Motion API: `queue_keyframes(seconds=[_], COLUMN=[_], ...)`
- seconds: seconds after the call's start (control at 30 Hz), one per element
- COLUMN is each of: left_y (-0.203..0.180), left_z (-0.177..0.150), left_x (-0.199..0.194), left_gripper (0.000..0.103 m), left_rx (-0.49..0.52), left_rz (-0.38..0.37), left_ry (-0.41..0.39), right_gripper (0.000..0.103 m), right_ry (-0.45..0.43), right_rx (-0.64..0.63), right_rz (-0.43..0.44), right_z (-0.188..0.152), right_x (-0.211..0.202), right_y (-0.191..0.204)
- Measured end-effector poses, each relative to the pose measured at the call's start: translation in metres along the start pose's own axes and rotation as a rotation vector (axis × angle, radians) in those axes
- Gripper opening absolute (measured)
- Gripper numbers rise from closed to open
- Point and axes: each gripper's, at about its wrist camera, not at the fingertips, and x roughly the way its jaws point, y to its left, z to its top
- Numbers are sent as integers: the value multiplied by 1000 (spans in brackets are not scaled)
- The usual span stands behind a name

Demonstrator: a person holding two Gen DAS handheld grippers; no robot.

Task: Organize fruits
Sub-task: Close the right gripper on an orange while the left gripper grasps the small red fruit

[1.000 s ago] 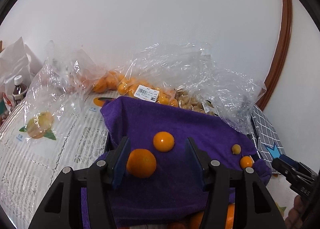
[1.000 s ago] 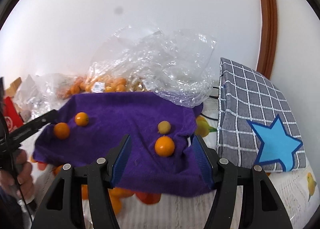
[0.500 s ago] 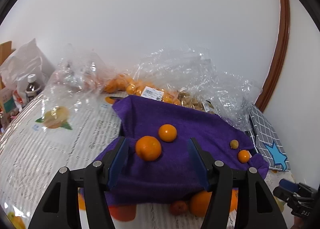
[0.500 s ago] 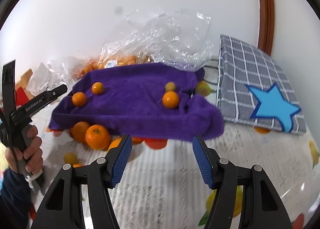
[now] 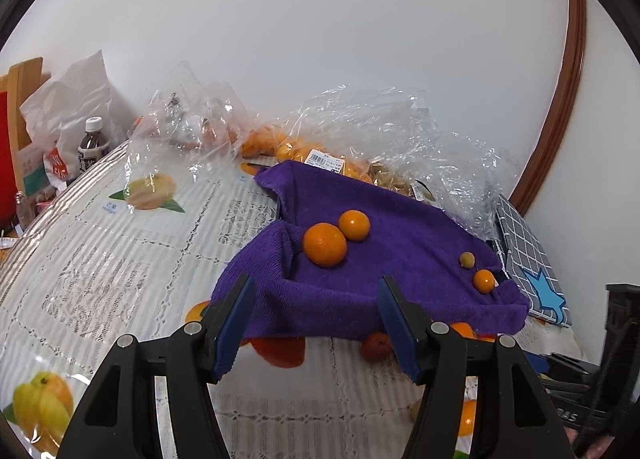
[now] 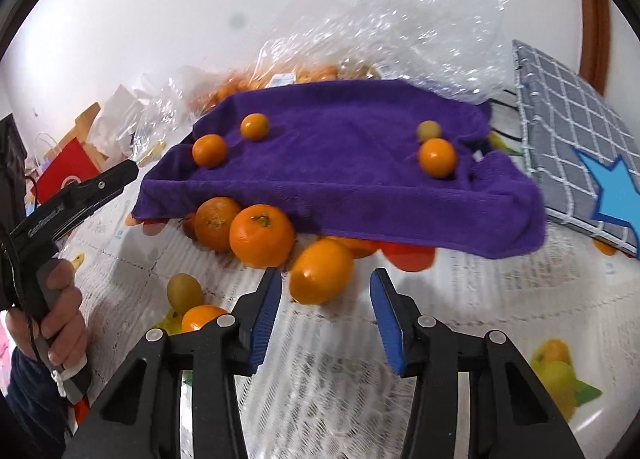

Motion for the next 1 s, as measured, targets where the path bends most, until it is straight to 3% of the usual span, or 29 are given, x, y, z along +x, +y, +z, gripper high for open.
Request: queue_keyframes(seconds=[0.1,0.23,0.5,0.7,1.0], left_y=[-2,-8,-19,-29,-39], left_z=[-1,-3,-10,-18,-27], left_x=[1,8,17,35,49], left_gripper=[61,61,59,38,32], left_rx=[11,38,75,100,142], left_rz=[-6,-23,-131,-130,-119], left_ry=[4,42,129,239,323], right_gripper=[46,33,33,33,33], right_ry=[31,68,-9,-57,-75], right_rx=[7,8,13,12,33], right_rz=[8,3,-58,-118,-113], right_z=[3,9,8,3,-7], right_x=[12,26,7,-13,-20], right_y=[2,3,-16,-44,-54])
